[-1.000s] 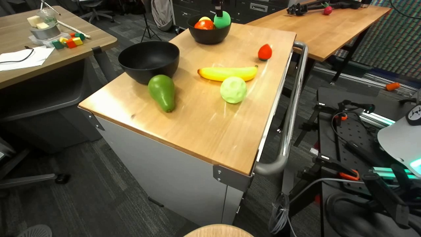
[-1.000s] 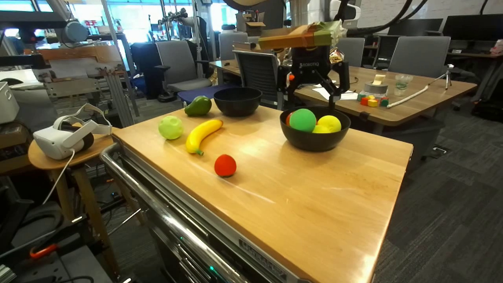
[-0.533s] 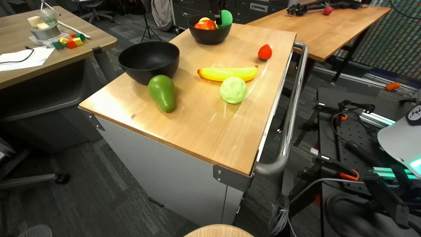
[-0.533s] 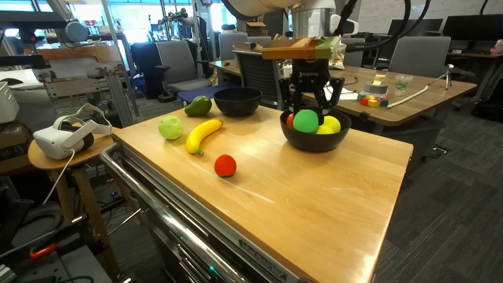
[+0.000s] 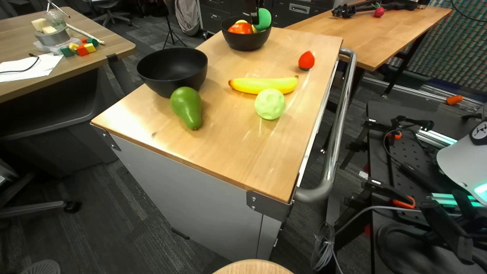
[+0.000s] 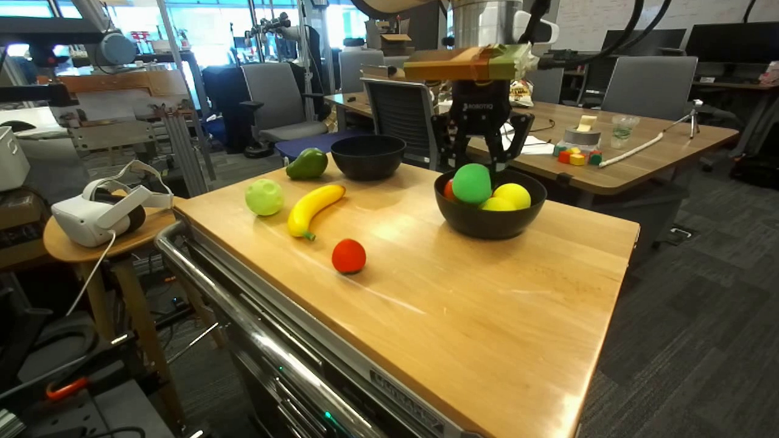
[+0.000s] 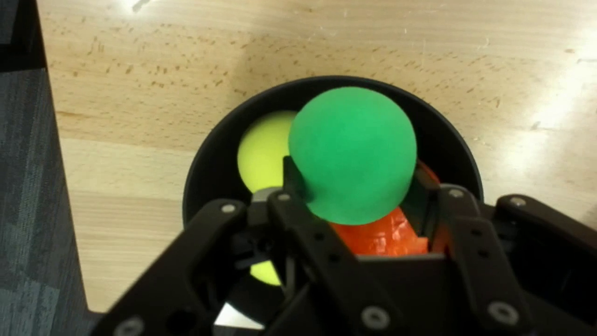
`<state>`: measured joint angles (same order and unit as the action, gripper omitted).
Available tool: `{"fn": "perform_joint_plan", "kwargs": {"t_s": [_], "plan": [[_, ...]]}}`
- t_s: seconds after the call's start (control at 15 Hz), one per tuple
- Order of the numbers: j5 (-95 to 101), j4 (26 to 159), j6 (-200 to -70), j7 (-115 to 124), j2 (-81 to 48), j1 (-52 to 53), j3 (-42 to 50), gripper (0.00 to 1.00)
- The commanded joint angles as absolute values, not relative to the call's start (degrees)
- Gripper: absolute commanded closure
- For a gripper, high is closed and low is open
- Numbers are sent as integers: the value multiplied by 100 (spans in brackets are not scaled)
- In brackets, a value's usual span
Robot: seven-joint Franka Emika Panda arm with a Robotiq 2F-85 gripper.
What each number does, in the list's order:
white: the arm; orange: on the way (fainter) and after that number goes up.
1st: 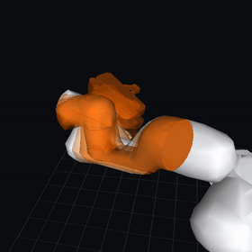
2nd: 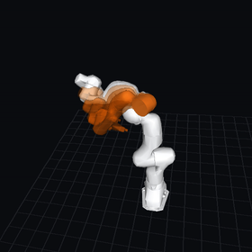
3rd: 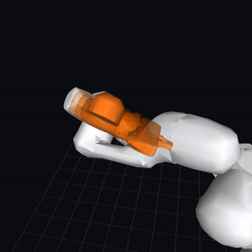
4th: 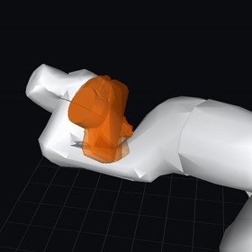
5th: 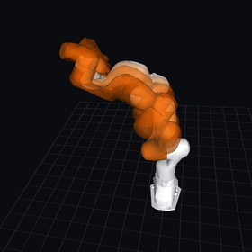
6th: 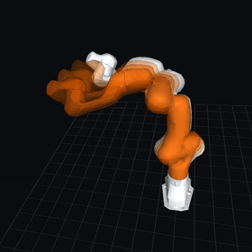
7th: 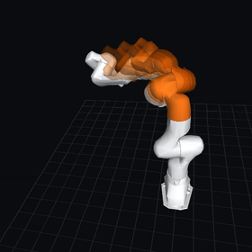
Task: Take the fruits out of the left and right bowl respectively and put them on the table
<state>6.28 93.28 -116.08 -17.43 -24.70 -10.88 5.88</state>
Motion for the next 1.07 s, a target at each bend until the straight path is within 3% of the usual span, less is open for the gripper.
{"fn": "perform_joint_plan", "kwargs": {"t_s": [0.0,0.47,1.0], "plan": [[662,9688,-11584,-2020,-1645,-1065,513,74],[-977,10345,-11196,-3773,-743,-1064,122,74],[-1037,10549,-11093,-4013,-1294,-555,-119,74]]}}
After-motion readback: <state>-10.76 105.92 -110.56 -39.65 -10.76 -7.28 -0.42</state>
